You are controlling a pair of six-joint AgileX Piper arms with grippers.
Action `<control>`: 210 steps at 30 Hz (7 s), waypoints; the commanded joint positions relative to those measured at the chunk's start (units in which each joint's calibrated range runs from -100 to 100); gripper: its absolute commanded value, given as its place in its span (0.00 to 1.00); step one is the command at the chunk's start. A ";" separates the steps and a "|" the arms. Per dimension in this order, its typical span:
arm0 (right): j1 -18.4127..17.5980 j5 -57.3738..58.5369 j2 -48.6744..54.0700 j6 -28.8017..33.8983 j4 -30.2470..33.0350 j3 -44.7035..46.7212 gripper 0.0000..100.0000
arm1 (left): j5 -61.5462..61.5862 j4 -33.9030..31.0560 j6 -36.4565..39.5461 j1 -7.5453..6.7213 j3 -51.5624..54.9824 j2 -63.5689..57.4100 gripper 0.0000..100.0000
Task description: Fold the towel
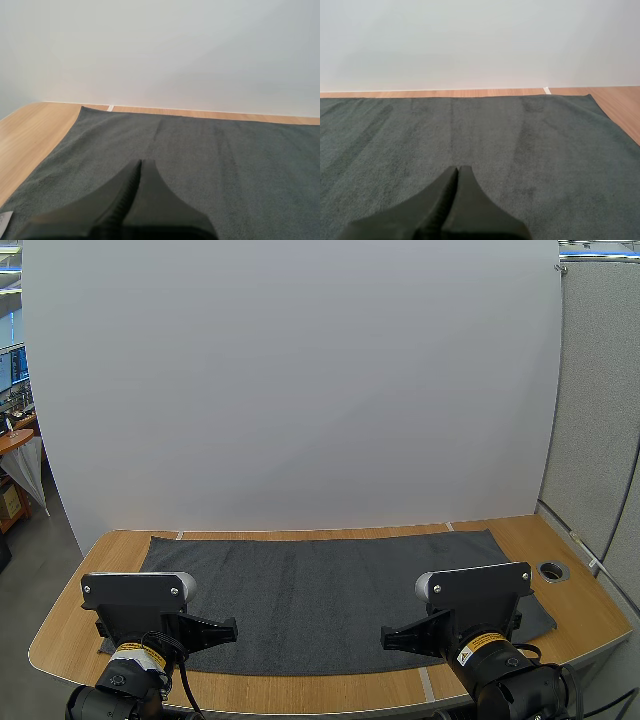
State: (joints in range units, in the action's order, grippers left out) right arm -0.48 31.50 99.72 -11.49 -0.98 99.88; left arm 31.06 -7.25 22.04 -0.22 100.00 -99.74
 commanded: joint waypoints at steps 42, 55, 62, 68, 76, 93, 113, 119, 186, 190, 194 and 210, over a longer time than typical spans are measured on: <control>2.36 22.95 0.28 8.37 9.69 -26.07 0.00 | -1.69 -0.32 0.31 -0.11 0.00 -0.26 0.00; 8.59 23.96 0.28 8.53 9.80 -28.11 0.85 | -1.69 -0.32 0.31 -0.11 0.00 -0.26 0.00; 8.66 25.38 -11.34 8.53 10.78 -39.16 1.00 | -1.69 -0.32 0.31 -0.11 0.00 -0.26 0.00; 8.66 26.03 -26.67 8.64 13.15 -48.26 1.00 | -1.69 -0.32 0.31 -0.11 0.00 -0.26 0.00; 8.66 32.51 -46.12 17.10 26.43 -58.92 1.00 | -1.69 -0.32 0.31 -0.11 0.00 -0.26 0.00; 8.58 24.26 -64.82 15.04 32.27 -60.63 1.00 | -1.69 -0.32 0.31 -0.11 0.00 -0.26 0.00; 11.51 8.25 -84.27 12.22 31.61 -65.38 1.00 | -1.69 -0.32 0.31 -0.11 0.00 -0.26 0.00; 16.51 6.98 -90.33 -0.58 19.53 -73.01 1.00 | -1.69 -0.32 0.31 -0.11 0.00 -0.26 0.00; 27.30 43.00 -134.86 -60.29 -44.89 -113.57 1.00 | -1.69 -0.32 0.31 -0.11 0.00 -0.26 0.00; 27.14 44.80 -136.00 -60.36 -45.13 -116.65 1.00 | -1.69 -0.32 0.31 -0.11 0.00 -0.26 0.00; 26.82 45.01 -137.50 -60.48 -45.00 -117.75 1.00 | -1.69 -0.32 0.31 -0.11 0.00 -0.26 0.00; 25.93 45.98 -141.14 -62.30 -45.00 -117.91 1.00 | -1.69 -0.32 0.31 -0.11 0.00 -0.26 0.00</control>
State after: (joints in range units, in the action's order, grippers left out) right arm 25.68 75.95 -41.18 -72.95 -45.72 -17.61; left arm 30.55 -7.25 22.04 -0.22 100.00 -99.74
